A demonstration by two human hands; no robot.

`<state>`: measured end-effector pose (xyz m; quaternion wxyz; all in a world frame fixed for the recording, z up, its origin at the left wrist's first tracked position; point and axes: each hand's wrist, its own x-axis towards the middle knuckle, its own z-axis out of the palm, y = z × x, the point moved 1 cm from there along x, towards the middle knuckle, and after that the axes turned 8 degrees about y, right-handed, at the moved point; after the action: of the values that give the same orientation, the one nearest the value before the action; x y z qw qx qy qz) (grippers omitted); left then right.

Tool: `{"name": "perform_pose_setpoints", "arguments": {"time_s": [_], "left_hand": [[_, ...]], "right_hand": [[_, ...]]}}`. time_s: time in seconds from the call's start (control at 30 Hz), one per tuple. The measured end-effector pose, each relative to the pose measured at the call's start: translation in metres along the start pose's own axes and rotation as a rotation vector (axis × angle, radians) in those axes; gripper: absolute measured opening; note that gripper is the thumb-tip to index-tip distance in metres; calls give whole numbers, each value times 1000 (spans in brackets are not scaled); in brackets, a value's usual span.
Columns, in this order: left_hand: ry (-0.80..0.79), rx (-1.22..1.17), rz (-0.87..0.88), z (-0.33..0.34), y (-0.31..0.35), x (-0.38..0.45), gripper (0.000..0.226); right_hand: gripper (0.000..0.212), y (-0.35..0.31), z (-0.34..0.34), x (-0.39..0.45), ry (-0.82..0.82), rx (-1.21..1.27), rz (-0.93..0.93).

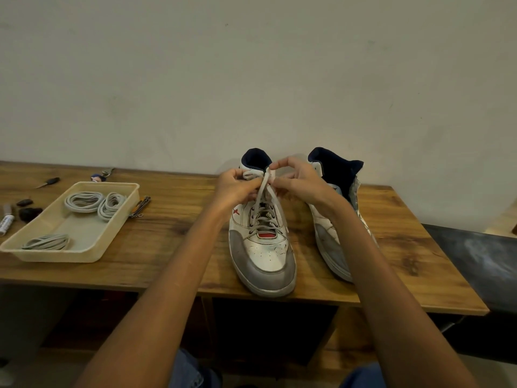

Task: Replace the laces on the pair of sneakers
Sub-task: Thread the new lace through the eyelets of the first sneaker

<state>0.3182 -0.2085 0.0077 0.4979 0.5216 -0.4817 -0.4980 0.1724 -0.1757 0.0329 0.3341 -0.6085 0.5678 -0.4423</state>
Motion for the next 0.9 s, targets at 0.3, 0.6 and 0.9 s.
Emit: {"name": "perform_pose_setpoints", "arguments": {"time_s": [0.3, 0.6, 0.9], "left_hand": [[33, 47, 48, 3, 2, 1, 30], [34, 103, 67, 2, -1, 3, 37], [127, 385, 250, 9, -1, 1, 45]], "right_hand": [[25, 2, 10, 2, 121, 0, -52], [10, -1, 3, 5, 84, 22, 32], [12, 7, -4, 5, 81, -140, 6]]}}
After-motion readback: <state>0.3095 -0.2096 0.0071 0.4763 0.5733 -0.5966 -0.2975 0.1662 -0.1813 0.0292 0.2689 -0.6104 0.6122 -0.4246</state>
